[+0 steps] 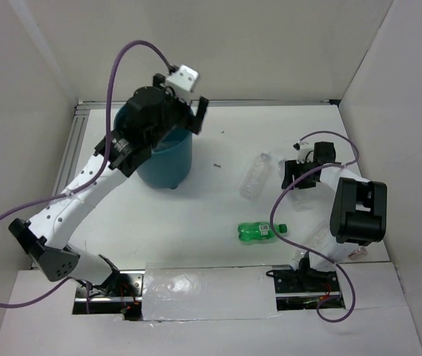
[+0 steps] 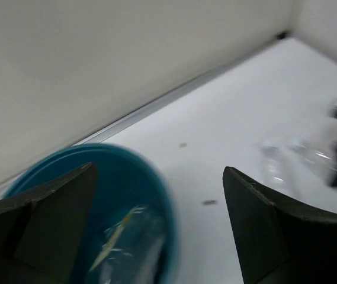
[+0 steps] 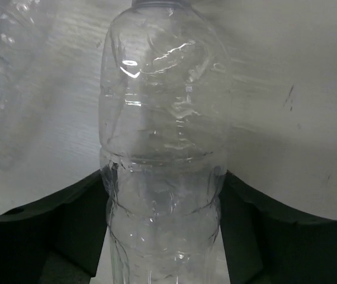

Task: Put the plastic bottles in the bin

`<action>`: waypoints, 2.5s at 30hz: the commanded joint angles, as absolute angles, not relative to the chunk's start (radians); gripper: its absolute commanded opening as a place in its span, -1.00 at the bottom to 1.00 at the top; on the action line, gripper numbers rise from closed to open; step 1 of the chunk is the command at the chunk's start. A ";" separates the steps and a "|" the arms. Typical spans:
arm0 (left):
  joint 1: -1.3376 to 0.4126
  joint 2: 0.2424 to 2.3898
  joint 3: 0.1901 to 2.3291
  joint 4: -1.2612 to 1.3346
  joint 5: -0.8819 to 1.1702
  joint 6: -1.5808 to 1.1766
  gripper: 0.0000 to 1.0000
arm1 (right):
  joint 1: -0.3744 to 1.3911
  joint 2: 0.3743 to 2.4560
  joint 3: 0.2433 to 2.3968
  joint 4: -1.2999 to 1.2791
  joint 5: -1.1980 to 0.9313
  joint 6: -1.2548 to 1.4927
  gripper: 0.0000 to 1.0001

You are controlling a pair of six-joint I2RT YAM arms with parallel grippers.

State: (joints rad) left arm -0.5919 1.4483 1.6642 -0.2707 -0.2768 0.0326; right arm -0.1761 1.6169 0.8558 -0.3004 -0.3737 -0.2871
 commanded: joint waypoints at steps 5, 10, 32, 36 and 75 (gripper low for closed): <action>-0.944 1.381 1.559 -0.318 -0.078 0.062 0.93 | -0.163 1.654 0.942 -0.333 -0.367 -0.314 -0.35; -1.130 1.332 1.240 -0.147 -0.090 -0.024 0.88 | -0.163 1.586 1.231 -0.503 -0.457 -0.423 -0.51; -1.278 1.497 0.868 0.308 -0.215 -0.038 0.88 | 0.455 2.089 2.307 -0.131 -0.950 -0.127 -0.45; -1.287 1.497 0.850 0.327 -0.236 -0.047 0.88 | 0.528 2.151 2.379 -0.109 -0.928 -0.095 -0.43; -1.258 1.774 1.115 0.230 -0.192 0.046 -1.00 | -0.375 1.390 1.301 -0.521 -0.901 -0.297 0.76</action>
State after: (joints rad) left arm -1.2667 1.8671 1.0687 0.2569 -0.1780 0.0776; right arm -0.3267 1.4609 1.3296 -0.4599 -0.8959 -0.2329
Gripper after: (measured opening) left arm 0.647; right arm 0.887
